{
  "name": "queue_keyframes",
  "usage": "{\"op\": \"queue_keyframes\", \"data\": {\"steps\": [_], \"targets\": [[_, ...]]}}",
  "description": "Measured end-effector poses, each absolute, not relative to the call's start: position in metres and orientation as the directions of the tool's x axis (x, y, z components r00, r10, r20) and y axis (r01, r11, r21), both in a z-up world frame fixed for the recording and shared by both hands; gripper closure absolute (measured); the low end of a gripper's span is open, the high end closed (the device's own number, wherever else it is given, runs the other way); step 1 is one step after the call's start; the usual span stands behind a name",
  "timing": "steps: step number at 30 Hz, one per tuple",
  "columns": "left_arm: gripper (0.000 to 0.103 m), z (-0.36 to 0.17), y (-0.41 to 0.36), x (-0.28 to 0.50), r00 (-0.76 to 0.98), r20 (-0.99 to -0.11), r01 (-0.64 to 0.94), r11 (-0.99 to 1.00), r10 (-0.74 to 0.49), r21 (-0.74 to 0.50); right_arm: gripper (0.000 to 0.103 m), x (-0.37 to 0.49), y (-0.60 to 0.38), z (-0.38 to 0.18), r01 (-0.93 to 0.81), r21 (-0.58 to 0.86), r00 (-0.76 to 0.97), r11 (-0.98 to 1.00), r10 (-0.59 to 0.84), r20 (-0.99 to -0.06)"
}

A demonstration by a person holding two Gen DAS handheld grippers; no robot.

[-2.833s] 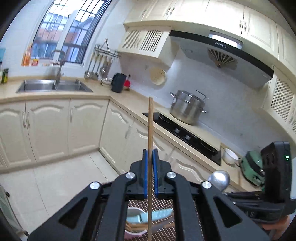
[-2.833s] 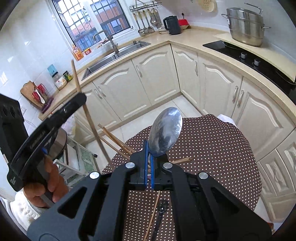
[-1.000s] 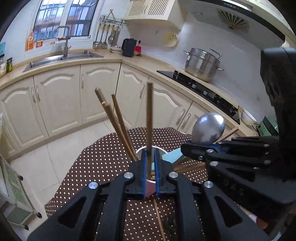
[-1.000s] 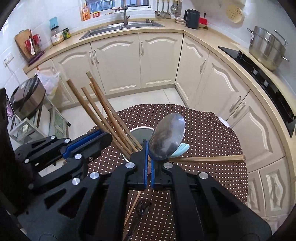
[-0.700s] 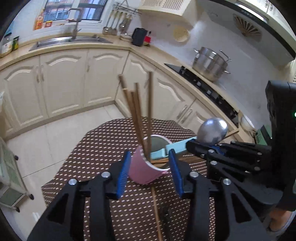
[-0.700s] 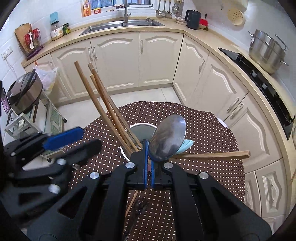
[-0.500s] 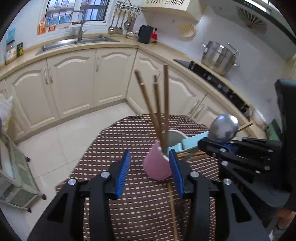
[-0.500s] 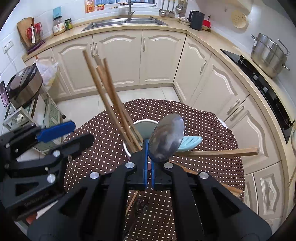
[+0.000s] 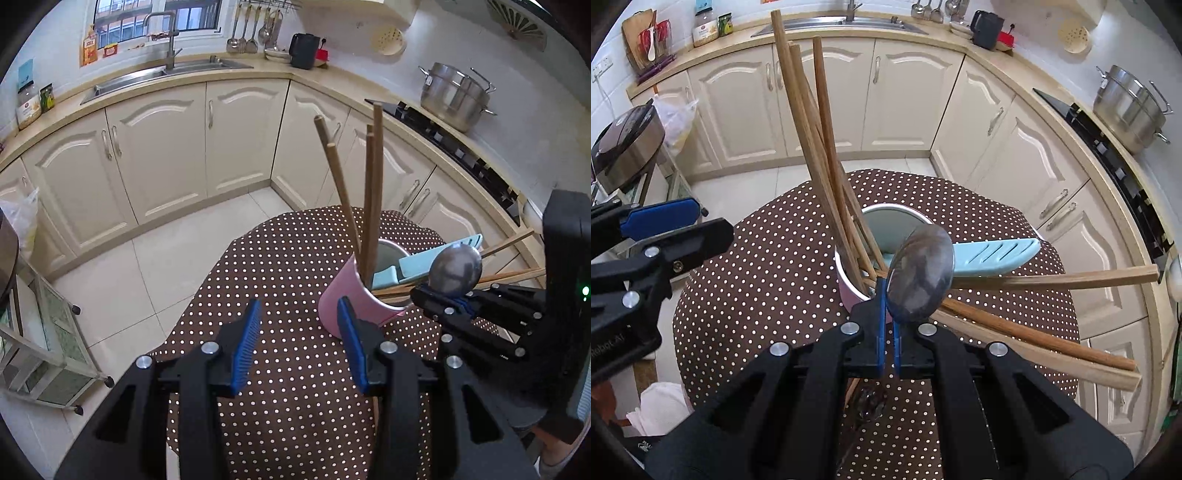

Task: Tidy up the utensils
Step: 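Lower the left tool's chopstick into the cup while the right tool drops the spoon in, then move both tools back down toward the last chopstick and black spork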

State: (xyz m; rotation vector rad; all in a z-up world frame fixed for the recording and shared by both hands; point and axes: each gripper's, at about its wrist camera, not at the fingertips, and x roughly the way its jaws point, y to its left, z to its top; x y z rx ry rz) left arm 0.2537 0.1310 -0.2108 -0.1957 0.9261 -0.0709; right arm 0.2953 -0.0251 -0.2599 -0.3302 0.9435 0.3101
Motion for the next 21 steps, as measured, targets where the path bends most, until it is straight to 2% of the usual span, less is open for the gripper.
{"op": "queue_keyframes", "data": {"steps": [3,9,10,11,12,13,21], "targets": [[0.054,-0.21,0.132,0.253,0.601,-0.786,-0.022,0.98,-0.145,-0.198,0.099,0.292,-0.025,-0.257,-0.381,-0.134,0.56,0.915,0.113,-0.821],[0.054,-0.207,0.134,0.25,0.606,-0.783,-0.024,0.981,-0.14,-0.194,0.097,0.284,-0.025,-0.252,-0.361,-0.099,0.551,0.927,0.126,-0.825],[0.053,-0.206,0.135,0.25,0.607,-0.782,-0.025,0.981,-0.138,-0.193,0.091,0.281,-0.024,-0.25,-0.358,-0.098,0.555,0.929,0.127,-0.822],[0.053,-0.206,0.136,0.249,0.609,-0.781,-0.028,0.981,-0.135,-0.192,0.077,0.279,-0.024,-0.249,-0.356,-0.102,0.561,0.929,0.126,-0.818],[0.053,-0.206,0.136,0.248,0.61,-0.781,-0.029,0.981,-0.135,-0.192,0.068,0.277,-0.023,-0.248,-0.355,-0.102,0.566,0.929,0.127,-0.815],[0.053,-0.205,0.137,0.247,0.611,-0.78,-0.029,0.981,-0.135,-0.192,0.051,0.275,-0.024,-0.245,-0.352,-0.096,0.574,0.931,0.134,-0.808],[0.052,-0.2,0.137,0.243,0.621,-0.772,-0.025,0.98,-0.138,-0.195,0.05,0.262,-0.031,-0.232,-0.328,-0.059,0.598,0.943,0.159,-0.786]]}}
